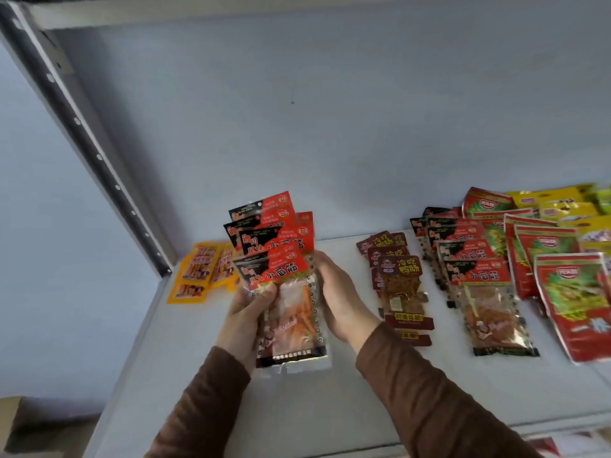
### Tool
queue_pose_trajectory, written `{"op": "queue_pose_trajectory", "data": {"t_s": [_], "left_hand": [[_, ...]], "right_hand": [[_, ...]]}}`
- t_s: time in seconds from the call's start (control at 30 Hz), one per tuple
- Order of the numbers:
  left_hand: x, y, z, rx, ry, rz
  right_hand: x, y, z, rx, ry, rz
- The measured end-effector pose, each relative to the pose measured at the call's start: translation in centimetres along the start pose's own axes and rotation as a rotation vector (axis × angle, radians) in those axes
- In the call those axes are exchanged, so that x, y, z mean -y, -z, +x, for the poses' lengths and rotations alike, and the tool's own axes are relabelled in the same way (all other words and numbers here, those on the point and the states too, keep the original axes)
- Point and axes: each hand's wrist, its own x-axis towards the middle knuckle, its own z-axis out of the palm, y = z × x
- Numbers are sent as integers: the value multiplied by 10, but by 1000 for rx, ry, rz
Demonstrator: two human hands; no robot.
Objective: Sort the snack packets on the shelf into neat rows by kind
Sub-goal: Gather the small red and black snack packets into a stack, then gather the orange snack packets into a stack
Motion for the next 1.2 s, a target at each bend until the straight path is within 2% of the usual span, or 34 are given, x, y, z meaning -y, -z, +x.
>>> {"op": "queue_pose_trajectory", "data": {"t_s": [0.07, 0.2, 0.27, 0.33, 0.43, 0.6, 0.73, 0.83, 0.87, 0.9, 0.93, 1.0, 1.07, 1.13, 1.2], "left_hand": [[12, -27, 12, -15, 22, -4], [32, -62, 33, -78, 2, 129], [38, -68, 41, -60, -21, 319], [42, -67, 45, -35, -42, 542], [44, -63, 46, 34, -15, 542], [49, -68, 55, 79, -56, 525], [46, -72, 54, 61, -94, 640], [37, -55, 45, 3, -169, 819], [33, -43, 42, -17, -242, 900], [27, -30, 40, -40, -332, 979], [18, -15, 39, -72, -428, 1056], [0, 15, 41, -195, -575, 1225], [-16, 43, 50, -353, -577, 1438], [-24, 66, 62, -466, -405, 1614], [-19, 81, 72, -482, -204, 1722]], "right_hand": [[2, 23, -3, -7, -13, -42], [5, 57, -2, -102, 89, -359], [1, 69, 3, -113, 72, -418], [-5, 77, 5, -105, 37, -374], [-14, 78, 6, -131, 27, -318], [-27, 74, 10, -268, 134, -409], [-24, 70, 7, -275, 164, -741], [-14, 53, -8, -416, 425, -1120], [-8, 45, -15, -444, 566, -1162], [-3, 35, -19, -409, 668, -1130], [2, 23, -21, -313, 695, -1018], [9, -10, -17, -55, 507, -706], [10, -45, 3, 95, 221, -512], [1, -72, 38, 77, 15, -473], [-11, -90, 72, 6, -121, -466]]}}
